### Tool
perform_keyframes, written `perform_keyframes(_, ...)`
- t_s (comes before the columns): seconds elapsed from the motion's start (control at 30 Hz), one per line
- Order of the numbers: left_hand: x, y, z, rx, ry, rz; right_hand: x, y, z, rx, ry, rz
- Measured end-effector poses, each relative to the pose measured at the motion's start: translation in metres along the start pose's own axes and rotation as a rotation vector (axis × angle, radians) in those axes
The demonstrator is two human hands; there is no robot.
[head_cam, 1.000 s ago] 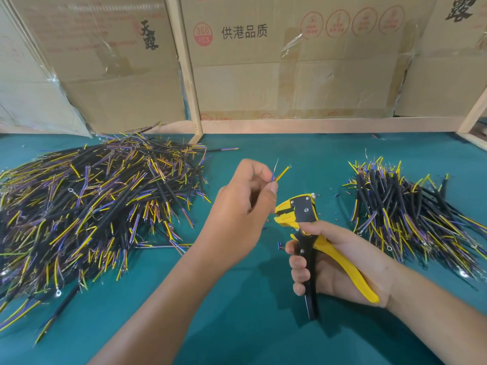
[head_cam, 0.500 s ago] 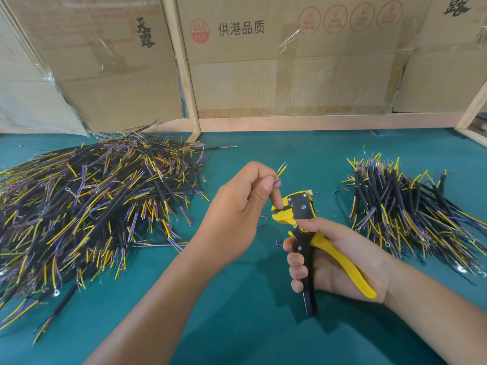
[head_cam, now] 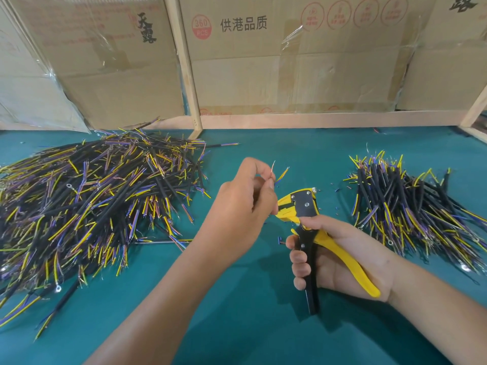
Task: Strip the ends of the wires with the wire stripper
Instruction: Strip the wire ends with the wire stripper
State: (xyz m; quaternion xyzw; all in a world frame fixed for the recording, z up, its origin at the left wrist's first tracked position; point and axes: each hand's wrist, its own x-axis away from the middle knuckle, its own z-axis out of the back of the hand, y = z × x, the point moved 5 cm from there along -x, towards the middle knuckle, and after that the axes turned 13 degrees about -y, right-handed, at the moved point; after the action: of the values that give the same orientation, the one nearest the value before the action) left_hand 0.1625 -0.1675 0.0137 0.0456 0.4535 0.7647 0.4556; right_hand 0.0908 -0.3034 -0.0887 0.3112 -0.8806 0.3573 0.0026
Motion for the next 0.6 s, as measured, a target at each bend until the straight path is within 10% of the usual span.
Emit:
perform_keyframes(0.33,-0.002,-0.015,0.008,-0.138,0.06,0.133,0.01,-0.038,-0.005,0.161,0.067,0.406)
perform_keyframes(0.6,-0.005,-0.015,0.008,0.103,0.093,0.127,0.006,-0.029,0.008,0.176,-0.048,0.335)
